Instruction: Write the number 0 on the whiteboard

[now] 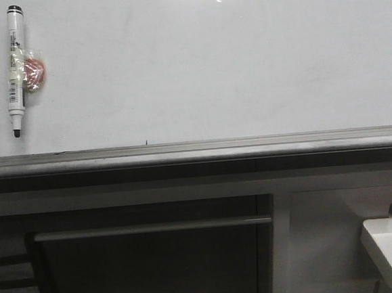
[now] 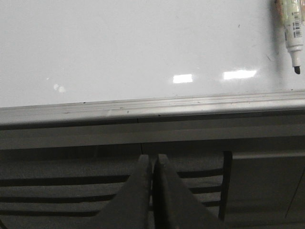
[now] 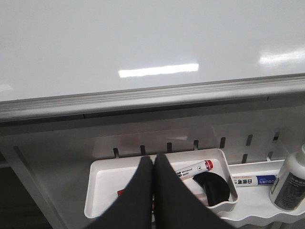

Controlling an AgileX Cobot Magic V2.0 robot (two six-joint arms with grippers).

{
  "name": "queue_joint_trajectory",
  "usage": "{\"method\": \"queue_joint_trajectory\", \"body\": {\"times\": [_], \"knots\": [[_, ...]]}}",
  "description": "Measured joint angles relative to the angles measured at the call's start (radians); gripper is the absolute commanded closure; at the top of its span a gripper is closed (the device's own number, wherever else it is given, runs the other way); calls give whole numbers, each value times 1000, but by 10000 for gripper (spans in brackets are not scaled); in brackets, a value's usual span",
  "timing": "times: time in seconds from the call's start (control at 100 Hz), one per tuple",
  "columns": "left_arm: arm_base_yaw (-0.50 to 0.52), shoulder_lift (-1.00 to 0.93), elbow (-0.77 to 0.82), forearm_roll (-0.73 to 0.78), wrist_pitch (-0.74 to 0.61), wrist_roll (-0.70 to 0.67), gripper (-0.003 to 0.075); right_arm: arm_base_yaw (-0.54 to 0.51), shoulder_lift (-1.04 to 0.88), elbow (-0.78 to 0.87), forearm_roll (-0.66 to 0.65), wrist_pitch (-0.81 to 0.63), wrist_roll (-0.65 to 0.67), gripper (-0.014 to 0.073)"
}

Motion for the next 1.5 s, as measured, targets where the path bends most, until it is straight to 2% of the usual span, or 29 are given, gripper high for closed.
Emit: {"method": "queue_joint_trajectory", "body": {"times": [0.17, 0.36, 0.87, 0.99, 1.11, 1.23, 1.35, 1.5], "knots": [[0, 0, 0, -108, -136, 0, 741, 0, 0, 0, 2, -40, 0, 650], [0, 0, 0, -265, -311, 0, 741, 0, 0, 0, 2, -200, 0, 650], [0, 0, 0, -286, -352, 0, 741, 0, 0, 0, 2, -438, 17, 649], [0, 0, -13, -286, -289, 0, 741, 0, 0, -15, 38, -472, 69, 649], [0, 16, -80, -281, -181, 0, 741, 0, 0, -103, 57, -367, 126, 649], [0, 97, -198, -220, -85, 5, 741, 0, 43, -234, 66, -62, 142, 648], [0, 213, -333, -171, 20, 65, 740, 0, 159, -357, 70, 164, 144, 649], [-2, 349, -464, -162, 66, 113, 727, 0, 313, -464, 72, 230, 147, 649]]}}
